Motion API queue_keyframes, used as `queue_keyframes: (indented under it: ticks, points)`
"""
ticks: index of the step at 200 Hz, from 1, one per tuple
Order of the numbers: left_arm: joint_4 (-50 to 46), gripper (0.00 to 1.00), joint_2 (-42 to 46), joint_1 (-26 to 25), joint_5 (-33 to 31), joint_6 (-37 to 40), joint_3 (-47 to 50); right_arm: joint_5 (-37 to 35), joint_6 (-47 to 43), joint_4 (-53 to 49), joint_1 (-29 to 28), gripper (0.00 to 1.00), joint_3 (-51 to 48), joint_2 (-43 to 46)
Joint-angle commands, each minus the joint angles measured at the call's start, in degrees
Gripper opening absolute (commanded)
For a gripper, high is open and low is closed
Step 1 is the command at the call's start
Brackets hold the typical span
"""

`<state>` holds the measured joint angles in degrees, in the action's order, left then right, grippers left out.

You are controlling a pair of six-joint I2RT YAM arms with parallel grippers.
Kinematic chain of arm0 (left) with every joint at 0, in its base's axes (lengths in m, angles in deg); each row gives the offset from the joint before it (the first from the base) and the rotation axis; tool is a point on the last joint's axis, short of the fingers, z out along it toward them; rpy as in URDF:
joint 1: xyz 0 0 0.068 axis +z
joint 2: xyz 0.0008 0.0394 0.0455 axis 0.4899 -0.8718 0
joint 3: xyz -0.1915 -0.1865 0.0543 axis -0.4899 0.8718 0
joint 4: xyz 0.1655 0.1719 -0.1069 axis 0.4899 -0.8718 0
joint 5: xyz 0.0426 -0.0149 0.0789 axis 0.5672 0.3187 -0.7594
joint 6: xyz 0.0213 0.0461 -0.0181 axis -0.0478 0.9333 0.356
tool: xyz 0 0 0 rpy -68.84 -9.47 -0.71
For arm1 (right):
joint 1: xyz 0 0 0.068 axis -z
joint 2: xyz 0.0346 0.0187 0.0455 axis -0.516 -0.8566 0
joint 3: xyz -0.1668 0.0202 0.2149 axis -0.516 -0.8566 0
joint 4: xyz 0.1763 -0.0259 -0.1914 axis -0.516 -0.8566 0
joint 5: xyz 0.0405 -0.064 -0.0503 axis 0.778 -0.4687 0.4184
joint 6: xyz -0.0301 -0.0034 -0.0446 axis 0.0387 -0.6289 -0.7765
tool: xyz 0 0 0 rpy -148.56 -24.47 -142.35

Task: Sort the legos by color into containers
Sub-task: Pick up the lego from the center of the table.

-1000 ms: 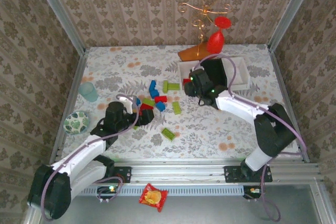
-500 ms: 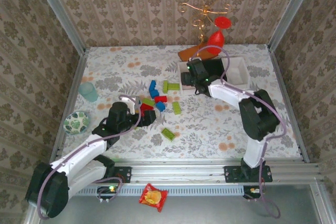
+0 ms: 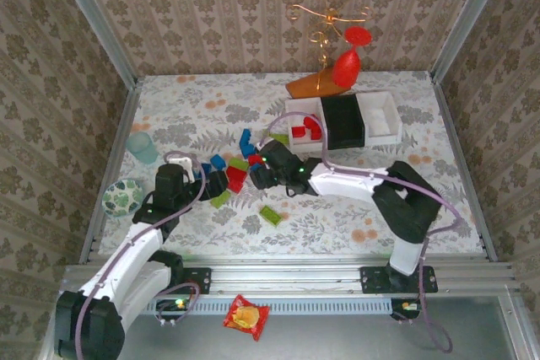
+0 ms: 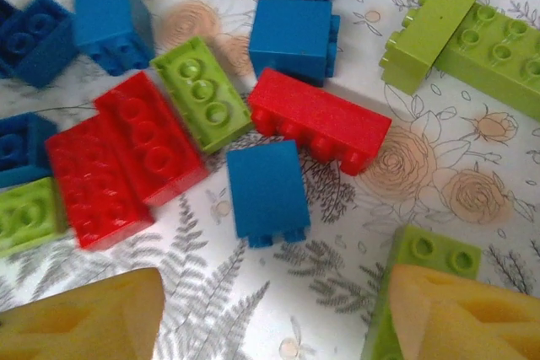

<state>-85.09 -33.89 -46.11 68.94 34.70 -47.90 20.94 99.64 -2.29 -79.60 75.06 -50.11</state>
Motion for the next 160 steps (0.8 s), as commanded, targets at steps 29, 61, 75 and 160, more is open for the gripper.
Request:
queue_keyframes:
  ticks: [29,61,75,160]
  points:
    - [-0.1,1.0,1.2,0.3,3.3,-1.3,0.2,-1.1,-3.7,-5.1,3.1,0.69,13.6,-10.8]
    - [-1.9,1.0,3.5,0.4,2.5,-1.1,0.3,-1.1,-6.1,-9.3,3.7,0.75,19.1,-15.5]
    - [-2.2,1.0,4.7,0.4,1.9,-1.1,0.4,-0.9,-6.9,-10.1,4.1,0.76,20.1,-16.6]
    - [-1.1,1.0,4.1,0.4,2.0,-1.3,-0.1,2.6,-7.3,-15.1,7.3,0.68,25.4,-20.9]
